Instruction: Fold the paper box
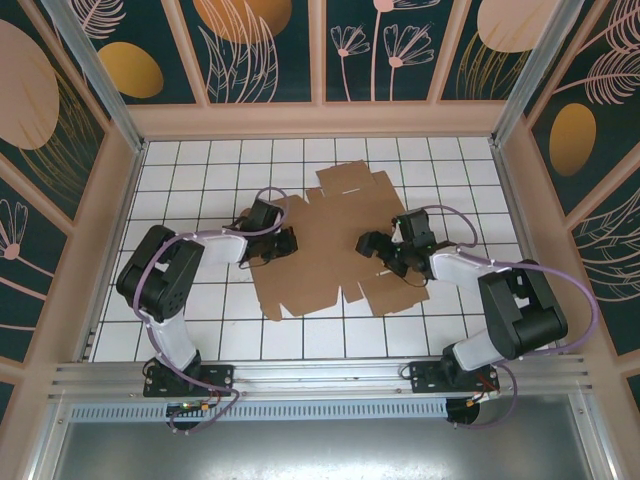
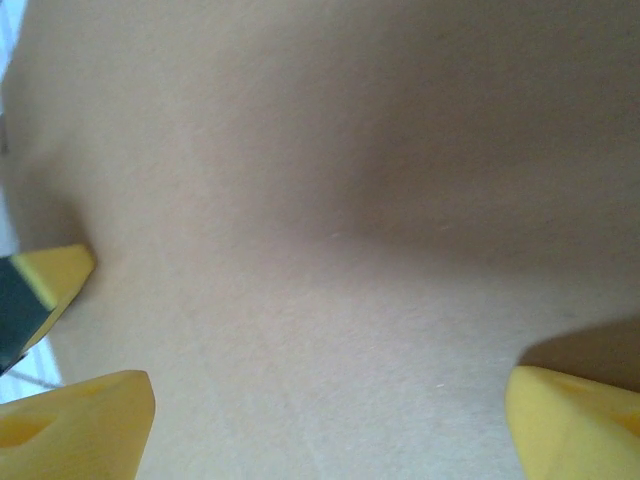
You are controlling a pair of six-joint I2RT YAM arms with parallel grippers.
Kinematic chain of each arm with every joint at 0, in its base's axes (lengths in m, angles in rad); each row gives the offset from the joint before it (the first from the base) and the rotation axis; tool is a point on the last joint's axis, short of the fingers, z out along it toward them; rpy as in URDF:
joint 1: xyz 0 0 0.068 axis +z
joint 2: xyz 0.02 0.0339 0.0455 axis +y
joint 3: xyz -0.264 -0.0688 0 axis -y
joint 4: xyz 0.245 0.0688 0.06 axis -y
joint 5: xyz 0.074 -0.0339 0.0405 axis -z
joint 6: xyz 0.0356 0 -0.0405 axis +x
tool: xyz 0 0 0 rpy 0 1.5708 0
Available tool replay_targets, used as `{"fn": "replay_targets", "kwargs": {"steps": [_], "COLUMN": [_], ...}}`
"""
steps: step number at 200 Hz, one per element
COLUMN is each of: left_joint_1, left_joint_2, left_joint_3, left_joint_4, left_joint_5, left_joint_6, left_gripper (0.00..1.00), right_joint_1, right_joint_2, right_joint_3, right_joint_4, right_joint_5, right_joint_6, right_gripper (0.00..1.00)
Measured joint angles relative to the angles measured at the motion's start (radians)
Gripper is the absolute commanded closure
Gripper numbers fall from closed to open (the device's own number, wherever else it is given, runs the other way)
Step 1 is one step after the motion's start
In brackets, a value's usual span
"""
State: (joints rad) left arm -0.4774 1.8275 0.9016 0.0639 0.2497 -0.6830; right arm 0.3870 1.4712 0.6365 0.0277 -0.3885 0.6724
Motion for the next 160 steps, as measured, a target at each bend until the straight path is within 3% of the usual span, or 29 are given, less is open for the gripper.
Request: {"fn": "replay_targets", "kwargs": {"steps": [28, 52, 95, 127, 160], "left_joint_1": [0.053, 0.106, 0.158, 0.164, 0.164], "left_joint_2": [0.017, 0.024, 0.041, 0.062, 0.067], "left_joint_3": [0.019, 0.027, 0.052, 0.074, 0.08], "left_joint_4": [0.0, 0.001, -0.01, -0.011, -0.008], "left_joint_5": [0.005, 0.005, 0.001, 0.002, 0.001], "left_joint_6": [0.0, -0.002, -0.003, -0.003, -0.003], "left_gripper": [1.0, 1.0, 1.0, 1.0, 1.0], "right_joint_1": [-0.024, -0.116, -0.274, -0.353, -0.372], "right_joint_2": [-0.073, -0.163, -0.273, -0.271, -0.198], "right_joint_3": [0.001, 0.001, -0.049, -0.159, -0.201], "right_joint_4": [-0.001, -0.037, -0.094, -0.037, 0.045], "right_joint_5": [-0.038, -0.018, 0.051, -0.024, -0.109], "right_joint_6": [-0.005, -0.018, -0.037, -0.022, -0.003], "right_gripper": [0.09, 0.01, 0.01, 0.01, 0.01]}}
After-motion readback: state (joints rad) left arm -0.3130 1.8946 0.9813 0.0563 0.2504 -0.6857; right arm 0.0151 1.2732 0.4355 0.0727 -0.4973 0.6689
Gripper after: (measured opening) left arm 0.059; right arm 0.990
